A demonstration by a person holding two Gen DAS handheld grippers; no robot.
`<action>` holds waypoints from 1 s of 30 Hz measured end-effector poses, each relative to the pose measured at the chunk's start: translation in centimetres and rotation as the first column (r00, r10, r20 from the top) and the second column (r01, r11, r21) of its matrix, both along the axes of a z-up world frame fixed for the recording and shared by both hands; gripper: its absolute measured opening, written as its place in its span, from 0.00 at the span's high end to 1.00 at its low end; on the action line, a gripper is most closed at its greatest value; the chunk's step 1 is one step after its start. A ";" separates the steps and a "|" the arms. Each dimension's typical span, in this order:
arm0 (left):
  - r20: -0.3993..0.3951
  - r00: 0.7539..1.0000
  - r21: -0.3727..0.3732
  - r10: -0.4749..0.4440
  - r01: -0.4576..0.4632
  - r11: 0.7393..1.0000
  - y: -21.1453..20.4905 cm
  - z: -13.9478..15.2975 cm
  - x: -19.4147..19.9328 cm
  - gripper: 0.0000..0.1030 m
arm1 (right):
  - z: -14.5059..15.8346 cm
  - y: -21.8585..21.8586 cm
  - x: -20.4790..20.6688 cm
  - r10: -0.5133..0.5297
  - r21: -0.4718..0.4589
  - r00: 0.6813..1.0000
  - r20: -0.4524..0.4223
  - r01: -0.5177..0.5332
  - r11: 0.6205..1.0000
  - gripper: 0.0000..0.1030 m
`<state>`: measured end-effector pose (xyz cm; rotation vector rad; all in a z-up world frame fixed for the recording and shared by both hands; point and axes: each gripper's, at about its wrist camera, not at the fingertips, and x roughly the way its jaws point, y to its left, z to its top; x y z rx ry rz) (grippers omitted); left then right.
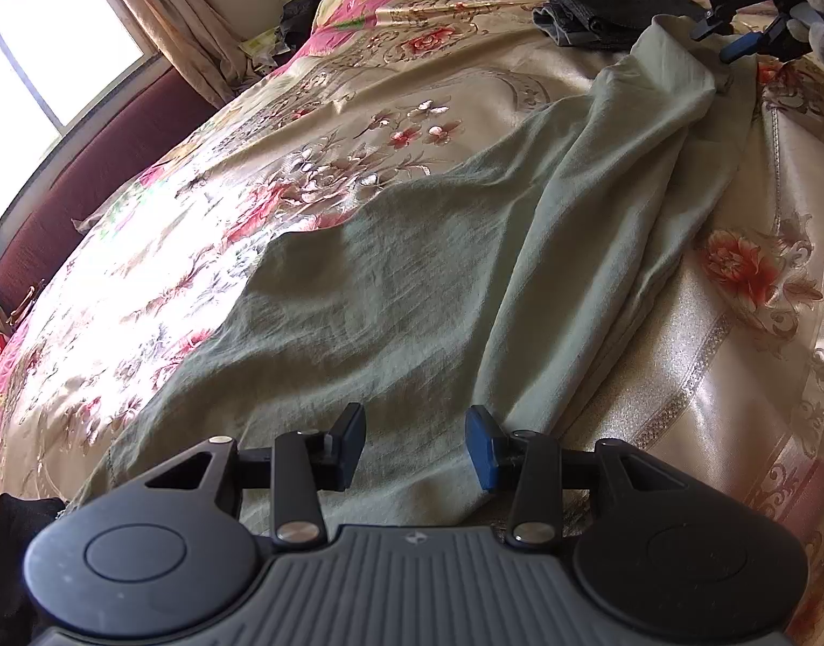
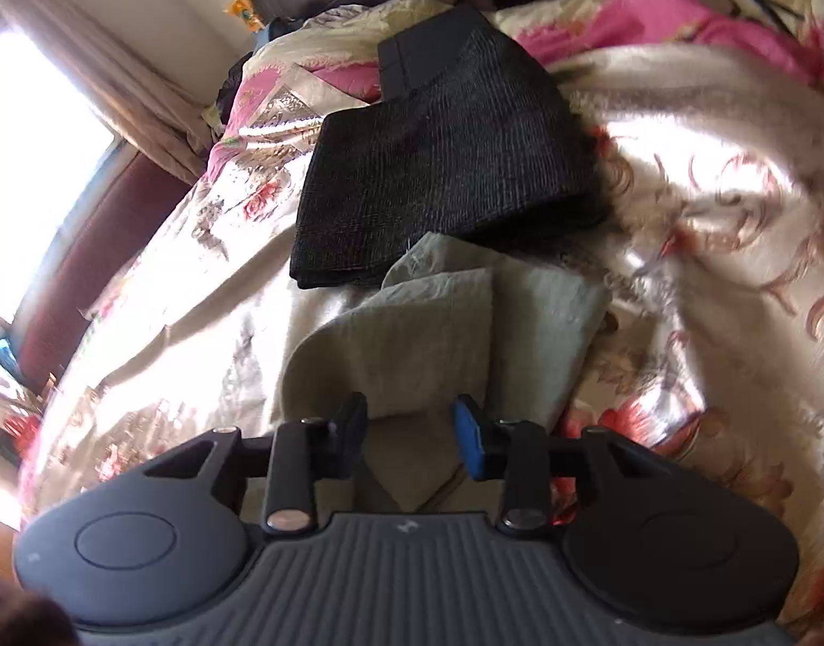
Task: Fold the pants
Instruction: 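Smooth and release the folded leg near the black garment with the right gripper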
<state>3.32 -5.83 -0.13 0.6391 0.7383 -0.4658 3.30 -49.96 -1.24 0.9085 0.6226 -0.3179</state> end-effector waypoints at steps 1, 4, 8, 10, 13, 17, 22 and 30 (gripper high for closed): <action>-0.001 1.000 -0.004 0.000 0.000 1.000 0.0 0.0 0.0 0.47 | 0.1 0.0 -0.2 0.000 0.020 1.000 0.008 0.000 1.000 0.64; -0.001 1.000 -0.011 -0.001 0.001 1.000 0.1 -0.1 0.0 0.47 | -0.4 0.2 -0.3 -0.001 0.062 1.000 0.003 0.001 0.998 0.63; -0.003 1.000 -0.014 0.000 0.000 1.000 0.1 -0.1 0.2 0.47 | -1.8 -0.5 0.3 -0.074 0.144 0.997 0.019 0.071 0.987 0.63; -0.002 1.000 -0.016 0.002 -0.002 1.000 0.1 -0.1 0.1 0.47 | -2.5 -1.0 0.6 -0.129 0.182 0.991 0.036 0.120 0.976 0.63; -0.001 1.000 -0.016 0.004 -0.004 1.000 0.0 -0.1 0.1 0.47 | -3.2 -1.6 0.7 -0.203 0.222 0.978 0.056 0.186 0.957 0.63; -0.005 1.000 -0.018 0.003 -0.003 1.000 0.1 -0.1 0.2 0.47 | -3.8 -2.3 -0.5 -0.272 0.294 0.957 0.103 0.232 0.927 0.64; -0.005 1.000 -0.015 -0.001 0.001 1.000 -0.1 -0.2 0.3 0.47 | -3.6 -1.8 0.5 -0.243 0.211 0.968 0.054 0.227 0.951 0.64; -0.010 1.000 -0.023 -0.001 0.000 1.000 -0.1 0.0 0.4 0.47 | -3.0 -2.8 1.5 -0.227 0.241 0.970 0.086 0.201 0.949 0.98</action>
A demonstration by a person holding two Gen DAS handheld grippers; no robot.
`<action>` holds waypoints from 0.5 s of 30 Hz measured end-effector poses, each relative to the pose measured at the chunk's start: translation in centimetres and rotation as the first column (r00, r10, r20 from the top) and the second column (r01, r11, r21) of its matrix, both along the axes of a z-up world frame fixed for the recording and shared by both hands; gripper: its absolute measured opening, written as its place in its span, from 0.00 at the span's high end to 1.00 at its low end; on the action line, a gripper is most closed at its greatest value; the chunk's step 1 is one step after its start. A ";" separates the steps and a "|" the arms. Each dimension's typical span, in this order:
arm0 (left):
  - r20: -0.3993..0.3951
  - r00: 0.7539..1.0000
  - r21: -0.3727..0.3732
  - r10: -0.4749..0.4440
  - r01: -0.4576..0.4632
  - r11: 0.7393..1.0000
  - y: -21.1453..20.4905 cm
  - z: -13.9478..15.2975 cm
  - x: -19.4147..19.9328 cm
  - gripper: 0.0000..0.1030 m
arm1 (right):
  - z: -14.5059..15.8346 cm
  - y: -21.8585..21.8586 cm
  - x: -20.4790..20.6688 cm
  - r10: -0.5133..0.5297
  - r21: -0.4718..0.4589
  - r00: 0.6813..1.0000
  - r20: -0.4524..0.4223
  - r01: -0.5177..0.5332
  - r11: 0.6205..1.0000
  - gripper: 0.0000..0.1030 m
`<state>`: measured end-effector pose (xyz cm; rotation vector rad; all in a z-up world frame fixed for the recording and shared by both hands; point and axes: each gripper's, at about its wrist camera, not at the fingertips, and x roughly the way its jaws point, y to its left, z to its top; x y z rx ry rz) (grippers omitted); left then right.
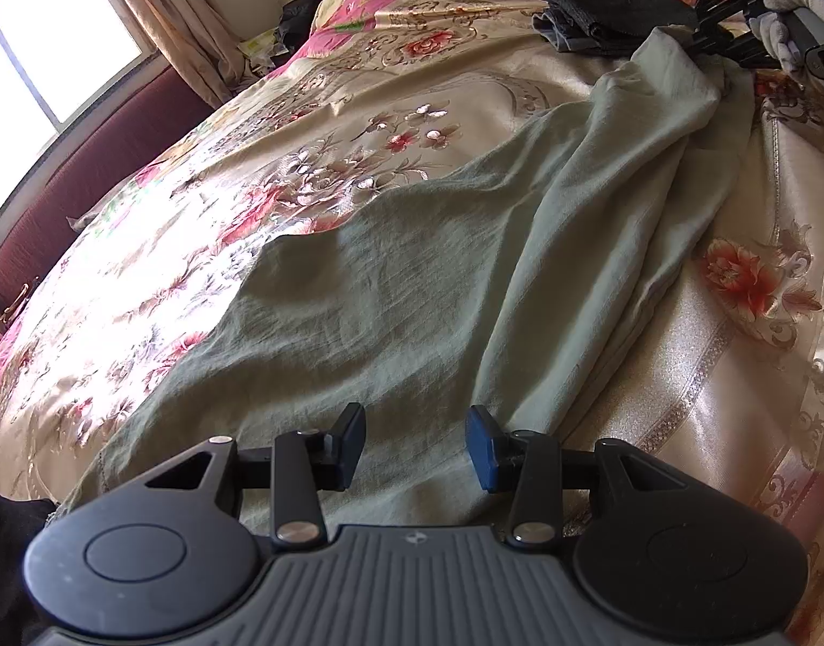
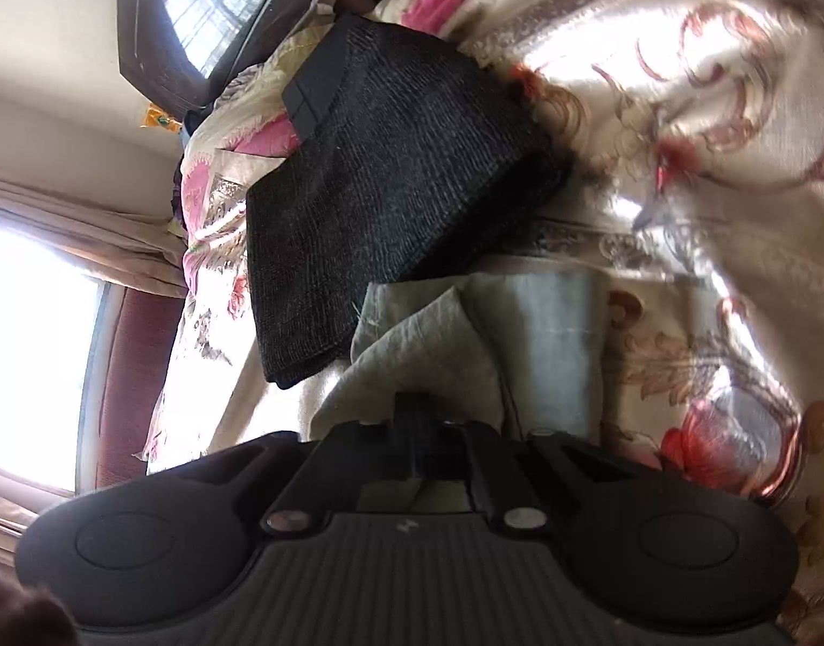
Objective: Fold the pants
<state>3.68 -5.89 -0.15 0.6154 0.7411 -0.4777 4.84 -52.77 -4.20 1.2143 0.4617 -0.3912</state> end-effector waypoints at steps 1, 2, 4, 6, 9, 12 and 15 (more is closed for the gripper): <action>-0.003 1.000 -0.006 0.001 -0.001 1.000 0.1 0.1 0.0 0.47 | 0.5 -0.1 -0.3 -0.003 -0.008 1.000 0.016 0.003 1.000 0.98; -0.004 1.000 -0.009 0.001 -0.001 1.000 0.1 0.1 0.0 0.47 | 1.5 -0.4 -0.8 -0.004 -0.032 0.999 0.032 0.005 0.999 0.98; -0.003 1.000 -0.005 -0.005 0.005 1.000 0.1 0.1 0.0 0.47 | 3.4 -0.7 -1.3 0.035 -0.075 0.998 0.054 -0.031 0.997 0.98; 0.001 1.000 0.000 -0.008 0.008 1.000 0.1 0.1 0.0 0.47 | 4.7 -0.5 -1.9 0.137 -0.078 0.989 0.061 -0.132 0.988 0.93; 0.006 1.000 -0.001 -0.007 0.007 1.000 -0.1 0.0 -0.1 0.47 | 4.5 2.1 -2.8 0.294 -0.048 0.956 0.009 -0.293 0.955 0.89; 0.008 1.000 -0.005 -0.006 0.006 1.000 -0.1 0.1 -0.1 0.47 | 2.0 5.4 -4.3 0.368 0.037 0.930 -0.011 -0.367 0.929 0.64; 0.012 1.000 -0.004 -0.015 0.015 1.000 -0.2 0.2 -0.3 0.47 | -1.3 7.5 -5.0 0.363 0.167 0.931 0.034 -0.364 0.916 0.62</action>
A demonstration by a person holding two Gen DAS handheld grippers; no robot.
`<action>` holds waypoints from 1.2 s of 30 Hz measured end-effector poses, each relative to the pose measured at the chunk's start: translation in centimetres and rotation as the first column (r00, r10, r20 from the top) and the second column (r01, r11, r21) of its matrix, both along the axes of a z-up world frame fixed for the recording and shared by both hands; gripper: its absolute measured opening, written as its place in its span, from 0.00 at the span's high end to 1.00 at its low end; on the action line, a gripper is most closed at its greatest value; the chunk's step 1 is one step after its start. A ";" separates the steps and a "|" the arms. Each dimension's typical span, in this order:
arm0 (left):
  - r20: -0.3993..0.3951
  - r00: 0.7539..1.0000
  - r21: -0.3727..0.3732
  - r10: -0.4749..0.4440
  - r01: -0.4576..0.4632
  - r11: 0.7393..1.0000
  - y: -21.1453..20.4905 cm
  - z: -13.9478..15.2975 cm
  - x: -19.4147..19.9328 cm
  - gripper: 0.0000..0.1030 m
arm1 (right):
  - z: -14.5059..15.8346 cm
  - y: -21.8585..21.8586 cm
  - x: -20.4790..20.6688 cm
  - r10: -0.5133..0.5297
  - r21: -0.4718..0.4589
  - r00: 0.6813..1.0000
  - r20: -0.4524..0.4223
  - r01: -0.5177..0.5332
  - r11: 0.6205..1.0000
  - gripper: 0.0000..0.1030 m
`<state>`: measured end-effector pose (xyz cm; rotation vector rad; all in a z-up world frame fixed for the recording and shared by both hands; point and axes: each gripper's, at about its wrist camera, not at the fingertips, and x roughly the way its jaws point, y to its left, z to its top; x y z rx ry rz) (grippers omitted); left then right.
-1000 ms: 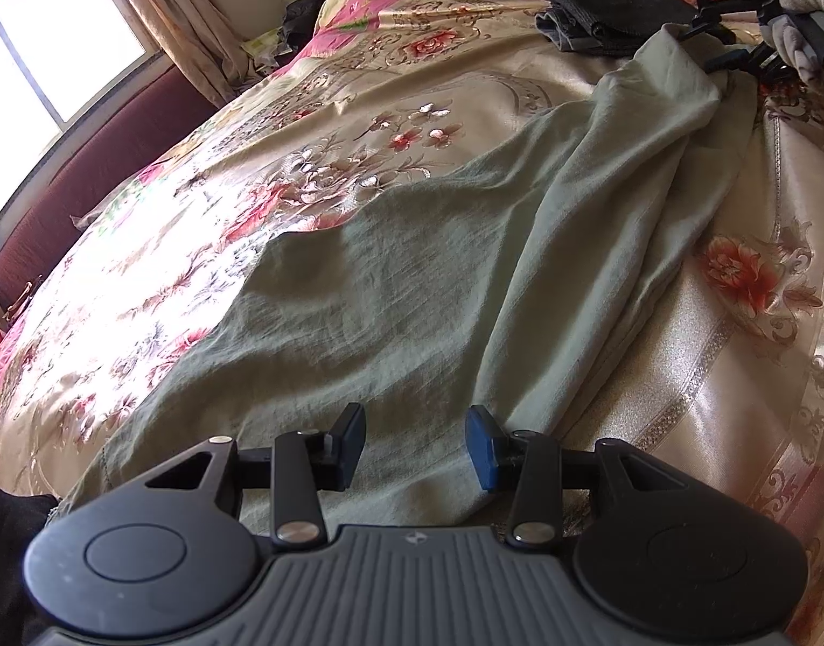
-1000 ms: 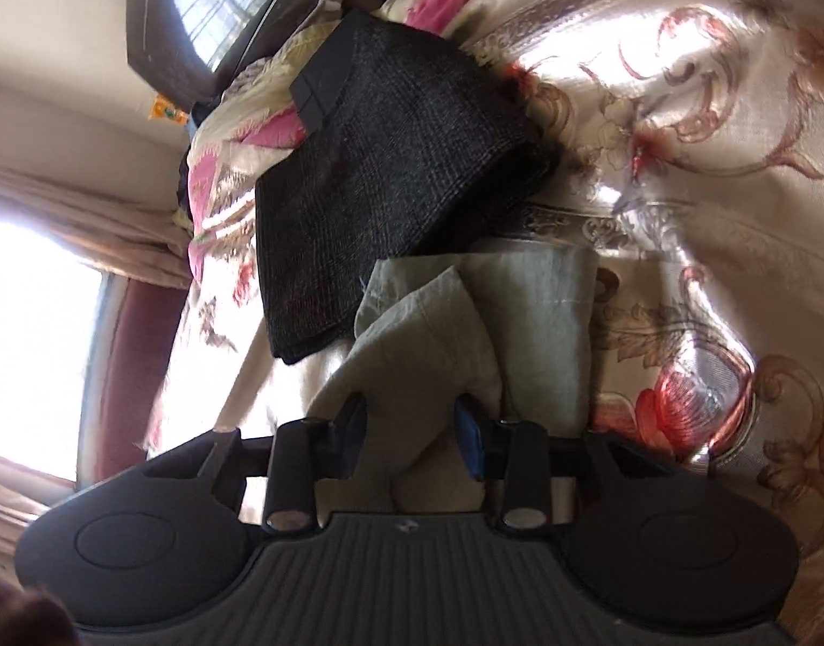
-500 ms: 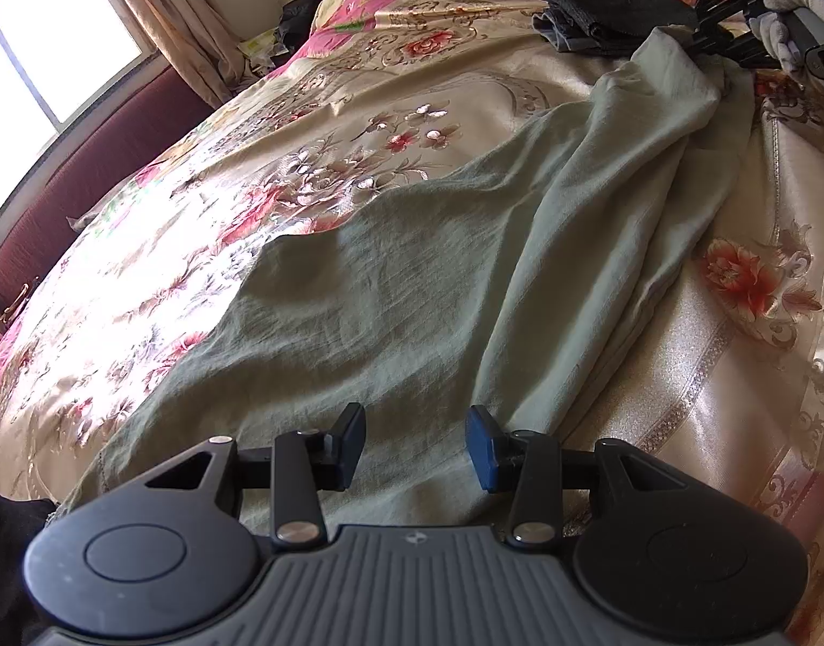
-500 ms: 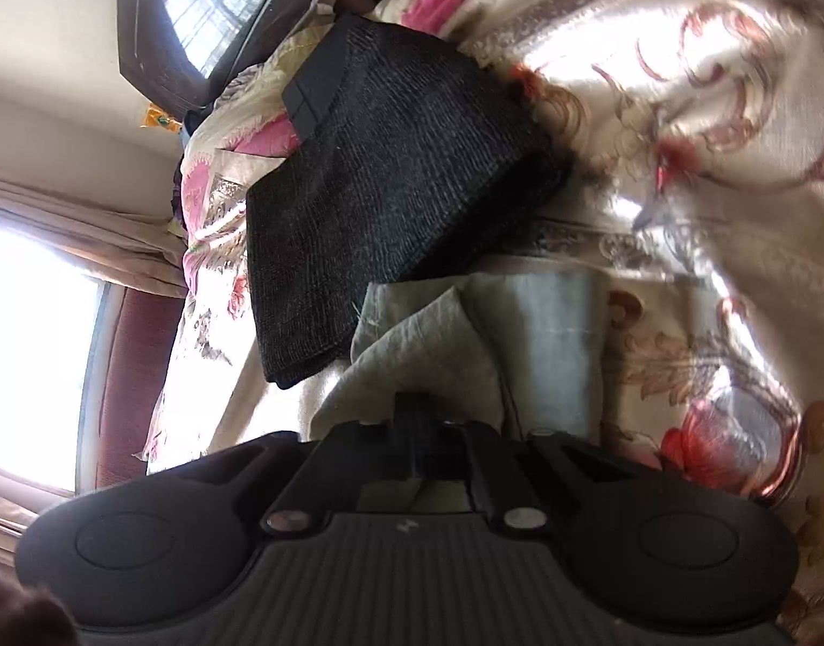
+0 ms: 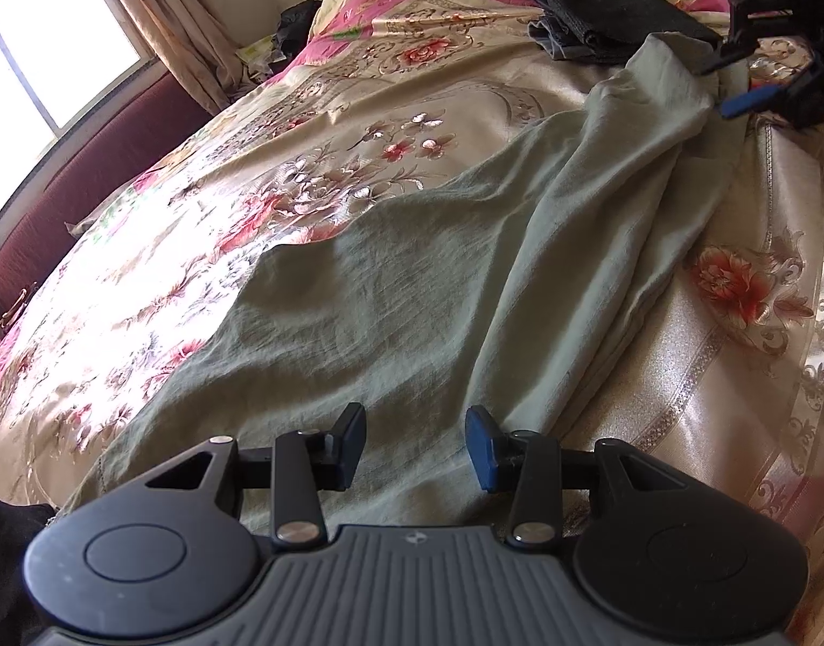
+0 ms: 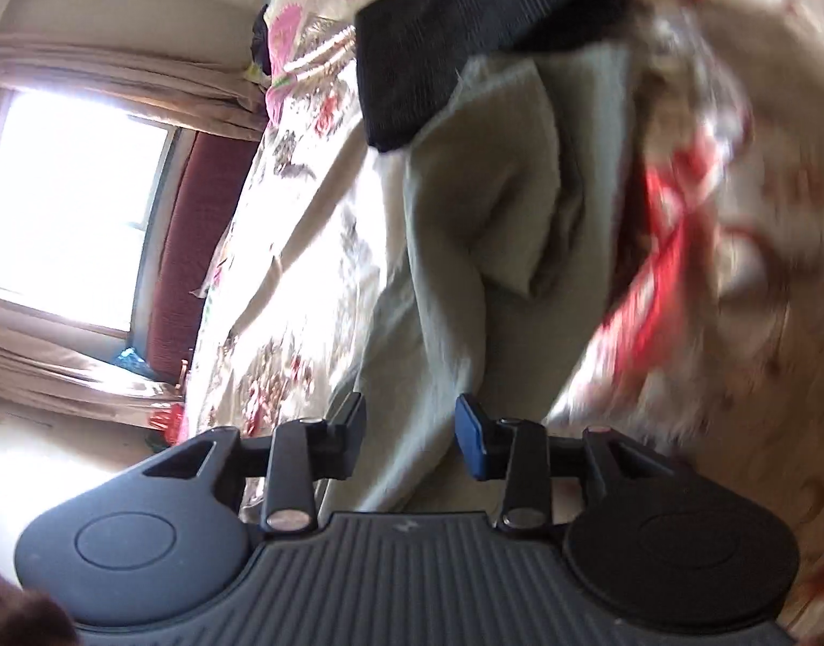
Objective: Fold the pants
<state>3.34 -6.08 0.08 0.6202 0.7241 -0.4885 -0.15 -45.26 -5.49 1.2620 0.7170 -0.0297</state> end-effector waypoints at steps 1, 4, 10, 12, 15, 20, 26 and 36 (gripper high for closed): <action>0.003 1.000 0.003 -0.004 0.004 1.000 0.0 0.0 -0.1 0.47 | -0.6 0.5 0.2 -0.008 0.002 1.000 -0.006 0.008 1.000 0.64; 0.009 1.000 0.004 -0.009 0.009 1.000 0.0 0.2 -0.1 0.46 | -0.7 0.6 1.2 -0.037 -0.006 0.999 0.010 0.038 0.999 0.64; 0.015 1.000 -0.005 -0.027 0.027 1.000 -0.6 0.3 0.0 0.46 | 5.3 -0.6 4.6 -0.030 -0.138 0.985 0.173 0.055 0.989 0.95; 0.014 0.999 -0.009 -0.034 0.035 0.999 -1.0 0.3 0.1 0.46 | 6.4 -0.3 6.3 -0.011 -0.180 0.984 0.180 0.044 0.983 0.95; 0.024 0.999 -0.011 -0.045 0.046 0.999 -1.4 0.5 0.1 0.46 | 6.3 0.3 7.3 0.046 -0.196 0.990 0.135 -0.019 0.980 0.91; 0.016 0.996 -0.031 -0.085 0.086 0.996 -2.0 0.4 -0.1 0.45 | 4.8 1.4 2.6 0.090 -0.249 0.995 0.046 -0.076 0.966 0.67; 0.020 0.993 -0.054 -0.118 0.118 0.992 -3.3 0.9 0.1 0.45 | 0.9 0.4 2.1 0.016 -0.179 1.000 -0.010 -0.017 0.984 0.47; 0.076 0.972 -0.146 -0.221 0.230 0.962 -8.9 2.7 0.0 0.42 | 5.8 1.1 5.1 0.030 -0.072 0.986 0.164 -0.018 0.997 0.97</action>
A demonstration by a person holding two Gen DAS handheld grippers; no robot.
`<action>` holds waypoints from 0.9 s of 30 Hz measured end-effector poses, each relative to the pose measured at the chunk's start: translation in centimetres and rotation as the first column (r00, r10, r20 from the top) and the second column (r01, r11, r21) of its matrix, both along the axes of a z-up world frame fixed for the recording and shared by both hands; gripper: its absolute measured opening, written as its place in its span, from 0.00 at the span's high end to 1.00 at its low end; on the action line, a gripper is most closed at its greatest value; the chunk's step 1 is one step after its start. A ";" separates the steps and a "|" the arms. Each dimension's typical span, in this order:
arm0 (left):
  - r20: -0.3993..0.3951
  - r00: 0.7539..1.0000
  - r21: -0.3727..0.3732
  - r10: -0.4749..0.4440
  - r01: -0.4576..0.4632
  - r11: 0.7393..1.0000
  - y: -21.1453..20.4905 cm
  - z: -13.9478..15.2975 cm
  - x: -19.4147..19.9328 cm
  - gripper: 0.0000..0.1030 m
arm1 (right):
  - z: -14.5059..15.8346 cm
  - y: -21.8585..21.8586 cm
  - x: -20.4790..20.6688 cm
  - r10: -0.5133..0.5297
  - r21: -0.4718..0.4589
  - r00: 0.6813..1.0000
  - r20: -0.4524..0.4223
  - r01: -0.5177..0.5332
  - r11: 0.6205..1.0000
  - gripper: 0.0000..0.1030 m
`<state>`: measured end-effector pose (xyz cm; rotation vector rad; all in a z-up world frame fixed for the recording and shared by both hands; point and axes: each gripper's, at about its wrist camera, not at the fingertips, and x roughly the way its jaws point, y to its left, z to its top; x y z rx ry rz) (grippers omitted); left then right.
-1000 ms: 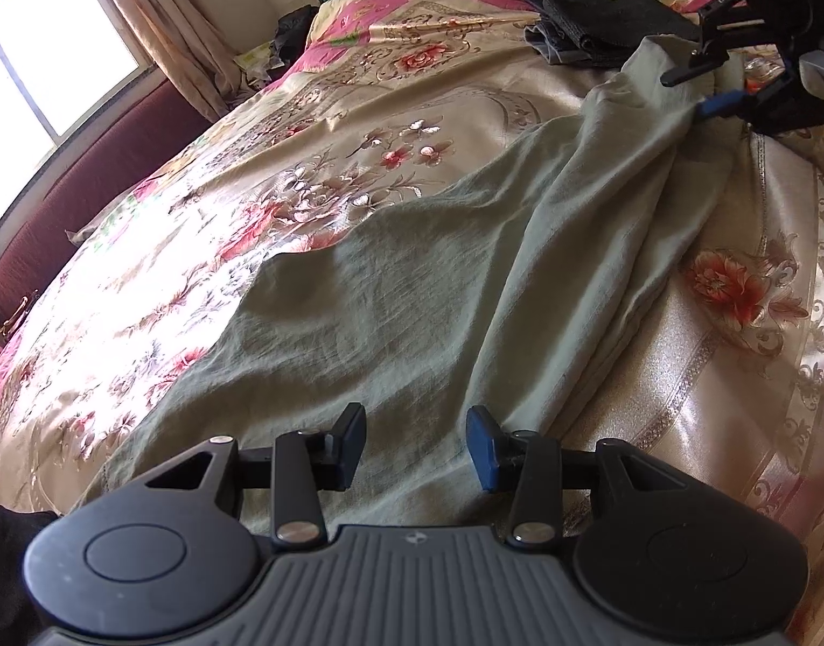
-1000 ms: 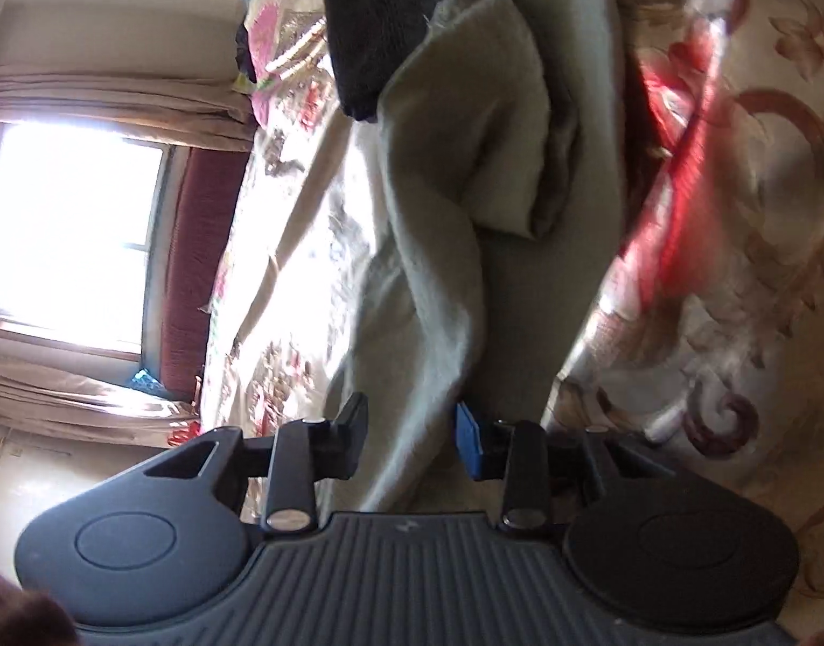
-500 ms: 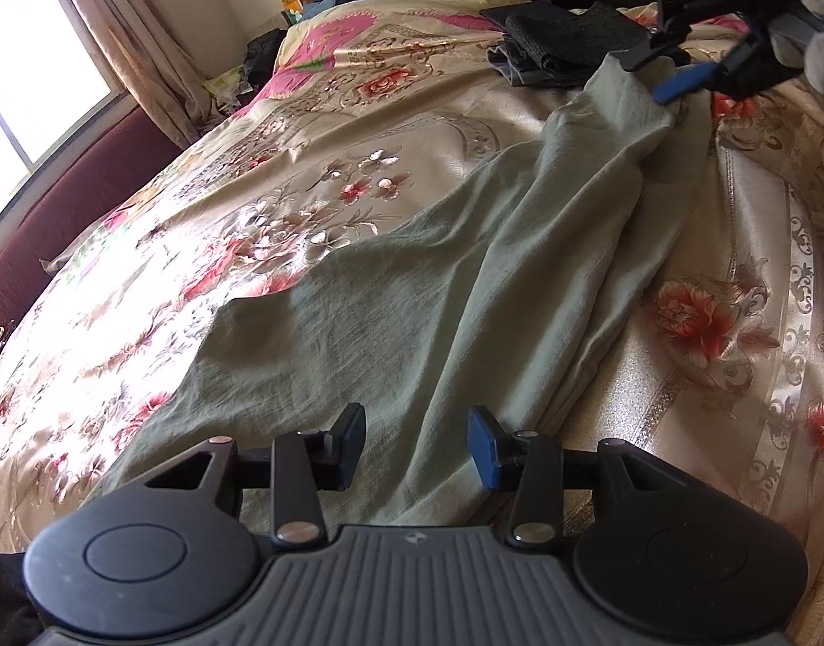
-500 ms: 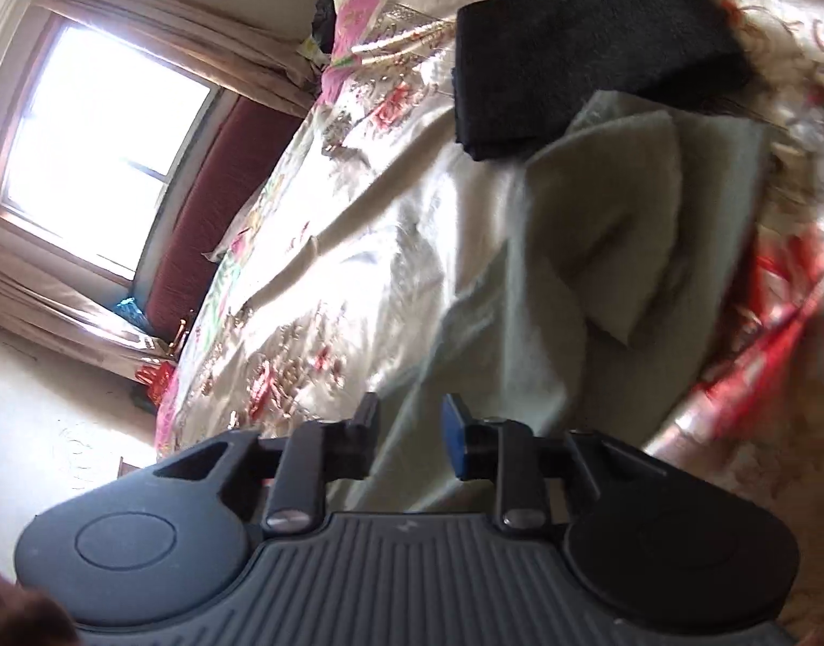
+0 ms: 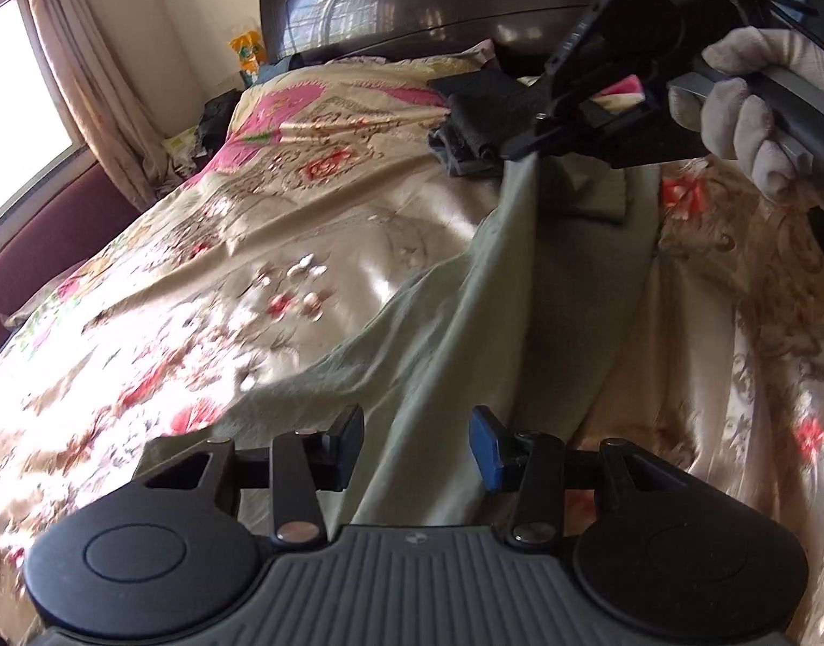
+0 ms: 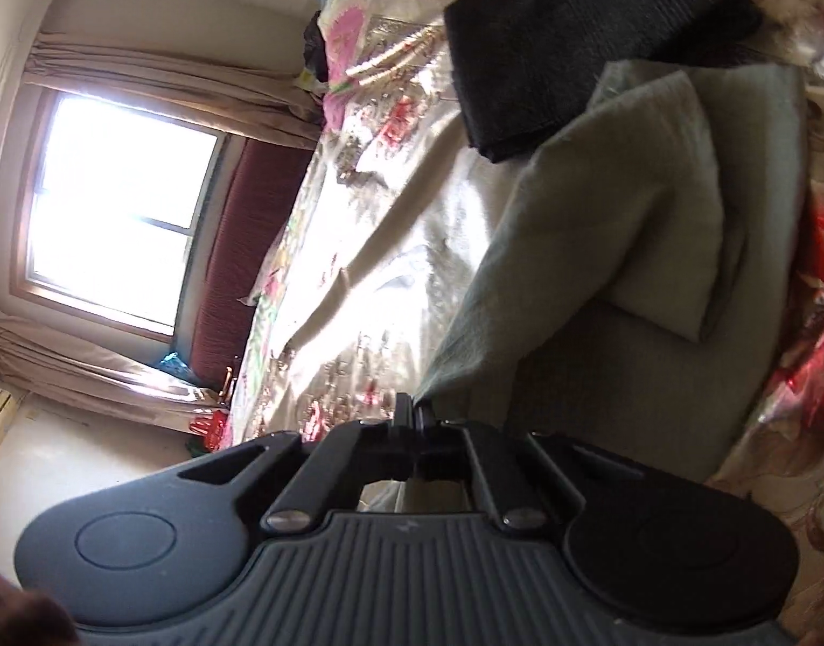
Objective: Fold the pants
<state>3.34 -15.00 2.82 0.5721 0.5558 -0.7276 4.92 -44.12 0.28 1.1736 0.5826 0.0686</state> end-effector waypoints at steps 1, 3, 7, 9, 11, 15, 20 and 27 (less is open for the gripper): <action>0.029 0.999 0.003 -0.015 0.015 1.000 -1.3 -0.1 -0.2 0.39 | 0.6 0.1 0.3 0.008 0.007 1.000 0.009 -0.008 1.000 0.97; 0.102 0.995 0.039 -0.016 0.012 0.999 -3.6 -0.7 -0.3 0.39 | 1.4 0.3 0.9 0.030 0.022 0.999 0.015 -0.030 0.999 0.97; 0.240 0.970 0.112 0.029 -0.057 0.992 -6.9 -1.4 0.4 0.39 | 2.0 0.4 1.0 0.060 0.044 0.998 0.032 -0.061 0.997 0.97; 0.180 0.983 0.106 0.042 -0.062 0.992 -7.7 -1.2 1.4 0.57 | 1.4 0.5 1.1 0.059 0.056 0.998 0.034 -0.061 0.997 0.97; 0.081 0.995 0.103 0.060 -0.068 0.992 -8.3 -1.3 2.8 0.80 | 0.4 0.5 1.1 0.071 0.070 0.997 0.031 -0.073 0.995 0.93; 0.006 0.997 0.063 0.075 -0.076 0.995 -7.6 -0.3 4.1 0.81 | -2.9 -0.1 0.2 0.041 0.137 0.999 -0.020 -0.038 0.990 0.74; -0.076 0.995 0.014 0.065 -0.064 0.998 -6.6 1.1 4.6 0.81 | -7.5 -1.9 -0.8 -0.117 0.246 0.992 -0.054 0.126 0.961 0.36; -0.076 0.995 -0.034 0.070 -0.073 0.997 -5.9 3.7 4.4 0.81 | -9.5 -1.3 -1.2 -0.171 0.403 0.985 -0.024 0.166 0.900 0.33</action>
